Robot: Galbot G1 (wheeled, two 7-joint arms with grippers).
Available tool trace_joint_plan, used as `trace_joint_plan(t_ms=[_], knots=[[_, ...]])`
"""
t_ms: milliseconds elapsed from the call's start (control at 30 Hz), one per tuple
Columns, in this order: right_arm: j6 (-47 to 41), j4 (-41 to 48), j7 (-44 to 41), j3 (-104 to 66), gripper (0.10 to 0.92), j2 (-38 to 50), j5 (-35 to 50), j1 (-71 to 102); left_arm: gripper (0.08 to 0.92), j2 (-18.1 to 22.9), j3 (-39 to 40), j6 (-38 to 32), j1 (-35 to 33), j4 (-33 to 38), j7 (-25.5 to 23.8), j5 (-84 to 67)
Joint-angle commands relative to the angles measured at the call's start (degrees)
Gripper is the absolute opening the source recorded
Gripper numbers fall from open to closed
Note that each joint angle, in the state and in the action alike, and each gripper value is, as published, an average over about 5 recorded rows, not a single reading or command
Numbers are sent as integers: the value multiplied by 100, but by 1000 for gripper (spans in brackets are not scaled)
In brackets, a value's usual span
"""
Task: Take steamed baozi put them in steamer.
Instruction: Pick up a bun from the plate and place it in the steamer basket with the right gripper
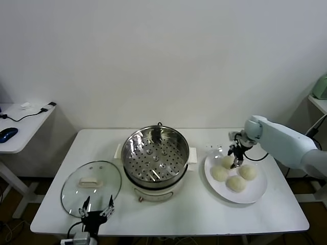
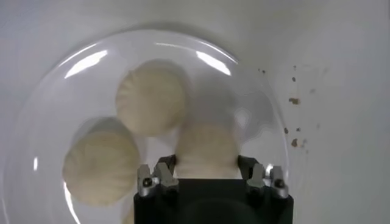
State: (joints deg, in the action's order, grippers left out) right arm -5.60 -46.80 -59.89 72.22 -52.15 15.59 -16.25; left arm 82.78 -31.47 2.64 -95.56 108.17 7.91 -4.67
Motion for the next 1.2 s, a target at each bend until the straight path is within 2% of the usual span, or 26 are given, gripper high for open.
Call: trace_joint_plan(t_ms=[33, 233, 500, 633, 767, 967, 1200], knots=[[15, -1169, -65, 1285, 679, 217, 847, -1842, 823, -4, 30, 4, -40, 104, 0, 29], [472, -2152, -224, 2046, 679, -212, 1642, -3585, 823, -57, 51, -3, -99, 216, 2, 34], [1674, -2789, -292, 2000, 679, -1583, 1661, -4067, 823, -83, 110, -10, -140, 259, 18, 92], [2412, -2839, -248, 1848, 679, -2204, 1265, -3666, 823, -72, 110, -12, -159, 281, 18, 118], [3411, -2352, -246, 1634, 679, -2550, 288, -3038, 823, -62, 80, -5, -167, 293, 27, 125], [4278, -841, -58, 1030, 679, -2899, -1236, -1846, 823, -56, 75, -10, -213, 307, 30, 158], [4723, 480, 104, 472, 679, -3279, -2034, -1013, 823, -33, 91, -4, -198, 275, 30, 187]])
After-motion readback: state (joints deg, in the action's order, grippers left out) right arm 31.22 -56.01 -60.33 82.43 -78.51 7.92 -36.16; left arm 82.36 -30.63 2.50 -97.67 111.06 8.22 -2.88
